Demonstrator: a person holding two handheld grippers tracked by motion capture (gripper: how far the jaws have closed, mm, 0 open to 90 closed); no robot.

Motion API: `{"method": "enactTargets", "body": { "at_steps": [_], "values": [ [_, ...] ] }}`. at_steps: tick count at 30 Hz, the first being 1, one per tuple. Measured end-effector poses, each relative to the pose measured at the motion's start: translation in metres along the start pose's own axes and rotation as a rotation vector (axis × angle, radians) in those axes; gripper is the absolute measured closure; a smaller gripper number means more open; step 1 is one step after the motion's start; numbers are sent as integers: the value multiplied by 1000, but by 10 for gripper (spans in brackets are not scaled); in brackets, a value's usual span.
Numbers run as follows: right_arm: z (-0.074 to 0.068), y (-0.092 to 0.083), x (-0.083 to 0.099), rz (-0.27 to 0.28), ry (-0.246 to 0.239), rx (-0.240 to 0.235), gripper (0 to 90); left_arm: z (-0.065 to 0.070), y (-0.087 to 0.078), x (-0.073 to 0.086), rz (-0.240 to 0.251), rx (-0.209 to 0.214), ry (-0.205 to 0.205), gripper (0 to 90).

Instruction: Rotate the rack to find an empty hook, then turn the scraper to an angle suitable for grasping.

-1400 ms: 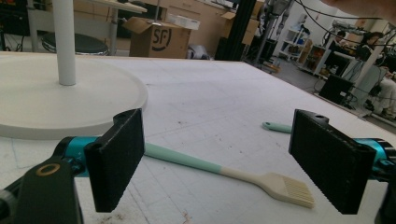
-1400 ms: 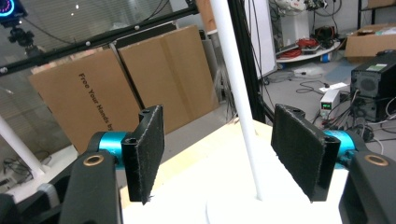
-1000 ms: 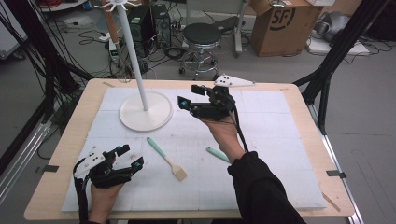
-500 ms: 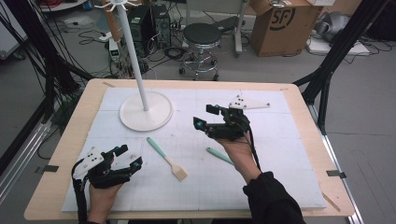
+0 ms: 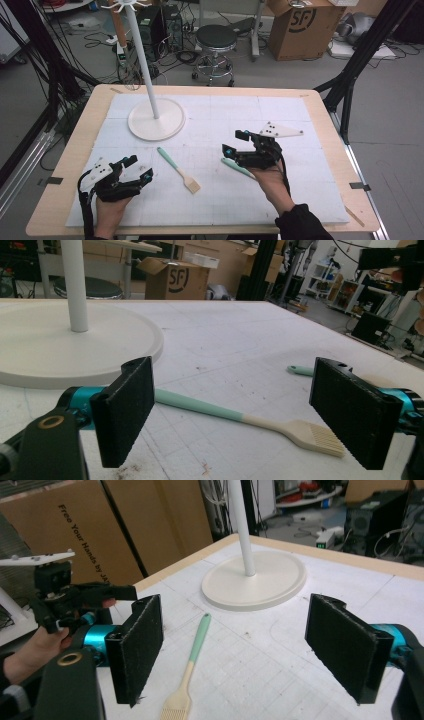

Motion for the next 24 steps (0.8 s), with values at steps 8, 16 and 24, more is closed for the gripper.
{"method": "enactTargets", "body": {
  "at_steps": [8, 16, 24],
  "values": [
    [4, -25, 13, 3, 17, 31, 231, 0, 1, 0, -6, -7, 11, 188],
    [9, -40, 23, -7, 49, 36, 229, 2, 1, 1, -9, -10, 20, 188],
    [14, -49, 38, -40, 62, 103, 341, 4, 2, 1, -13, -6, 28, 188]
  ]
}}
Point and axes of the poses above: each handheld gripper's, and its own axes: y roughly forward along the jaws, x roughly out of its underside, z roughly to its right, the point moved 6 cm from there along y, roughly forward along the jaws, and after that the axes turned 9 degrees about -x, right-handed, at the moved point
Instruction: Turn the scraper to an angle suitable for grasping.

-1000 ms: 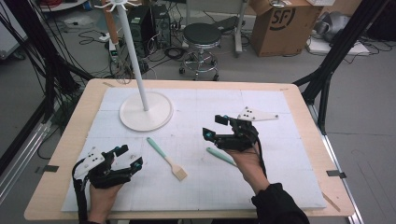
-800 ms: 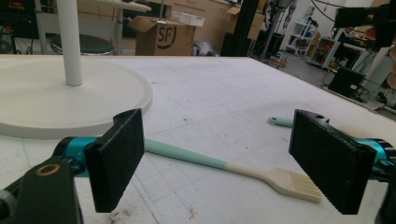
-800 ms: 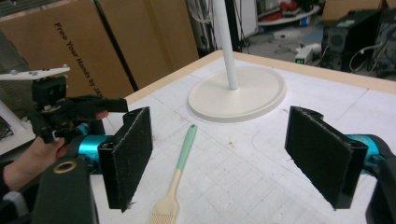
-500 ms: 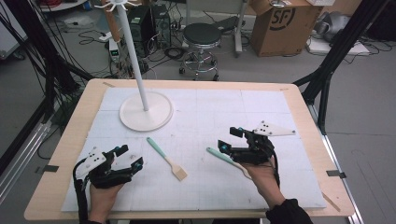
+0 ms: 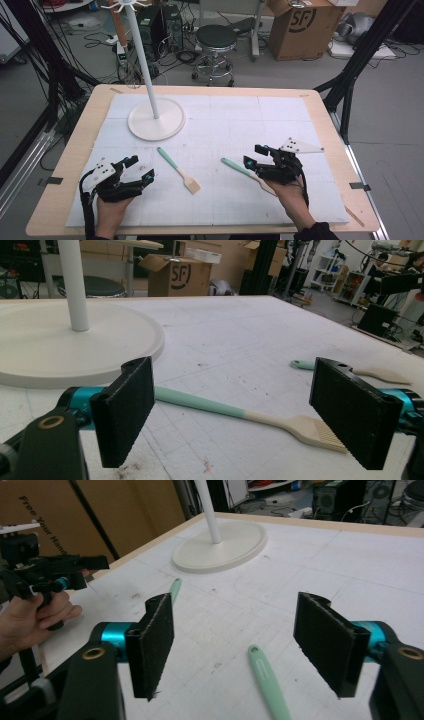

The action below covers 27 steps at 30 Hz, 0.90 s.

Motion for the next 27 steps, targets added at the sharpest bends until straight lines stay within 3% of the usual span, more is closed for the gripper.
{"method": "enactTargets", "body": {
  "at_steps": [3, 11, 18, 27],
  "values": [
    [1, -4, 1, -1, 0, 2, 402, 1, 0, 0, 0, 2, 2, 188],
    [7, -14, 9, -18, 17, 35, 688, 1, 0, 0, -1, 4, 7, 188],
    [13, -19, 25, -32, 44, 48, 883, 1, 0, 0, 0, 3, 4, 188],
    [19, -34, 45, -67, 65, 83, 898, 3, 1, 1, -3, 10, 6, 188]
  ]
}}
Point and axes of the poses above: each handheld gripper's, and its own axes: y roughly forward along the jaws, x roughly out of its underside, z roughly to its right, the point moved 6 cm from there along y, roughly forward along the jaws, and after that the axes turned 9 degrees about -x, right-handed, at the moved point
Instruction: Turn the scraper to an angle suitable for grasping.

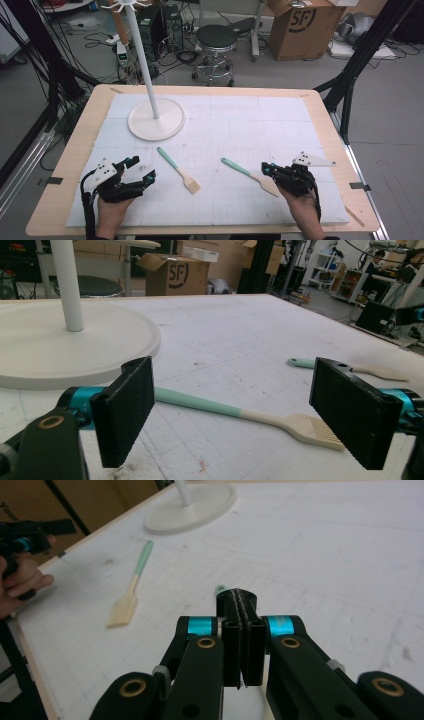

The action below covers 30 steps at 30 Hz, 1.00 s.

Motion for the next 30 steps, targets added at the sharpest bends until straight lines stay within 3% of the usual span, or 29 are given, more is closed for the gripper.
{"method": "enactTargets", "body": {
  "at_steps": [4, 11, 18, 23, 30],
  "values": [
    [10, -6, 14, -26, 31, 40, 898, 1, 0, 0, 1, -1, 3, 188],
    [20, -17, 36, -79, 38, 131, 899, 0, 0, 0, 0, -2, 0, 188],
    [28, -25, 54, -134, 77, 166, 899, 2, 0, -1, 6, 3, 9, 189],
    [36, -32, 60, -162, 106, 218, 899, 1, -1, -1, 8, 0, 5, 189],
    [36, -39, 74, -205, 150, 227, 899, 2, 1, 0, 0, 6, 11, 189]
  ]
}}
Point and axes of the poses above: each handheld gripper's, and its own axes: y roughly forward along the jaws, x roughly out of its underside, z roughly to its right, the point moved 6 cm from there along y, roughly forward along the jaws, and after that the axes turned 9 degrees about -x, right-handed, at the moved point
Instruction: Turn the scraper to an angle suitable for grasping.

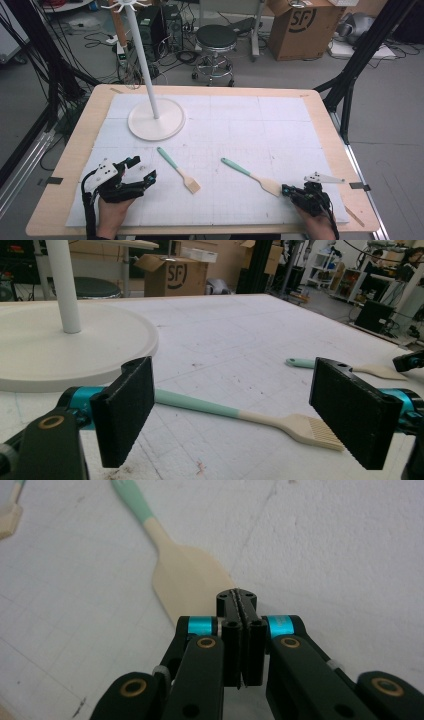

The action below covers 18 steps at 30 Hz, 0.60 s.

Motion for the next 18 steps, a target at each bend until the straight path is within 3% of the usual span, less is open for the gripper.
{"method": "enactTargets", "body": {
  "at_steps": [5, 9, 18],
  "values": [
    [-1, 3, -1, 8, 16, -11, 899, 3, 1, 0, -2, 8, 2, 189],
    [-5, 8, -4, 0, 1, -24, 899, 2, 0, 0, 0, 6, -3, 188],
    [-22, 34, -19, -31, -6, -52, 899, 1, -1, -1, 4, 2, -6, 189]
  ]
}}
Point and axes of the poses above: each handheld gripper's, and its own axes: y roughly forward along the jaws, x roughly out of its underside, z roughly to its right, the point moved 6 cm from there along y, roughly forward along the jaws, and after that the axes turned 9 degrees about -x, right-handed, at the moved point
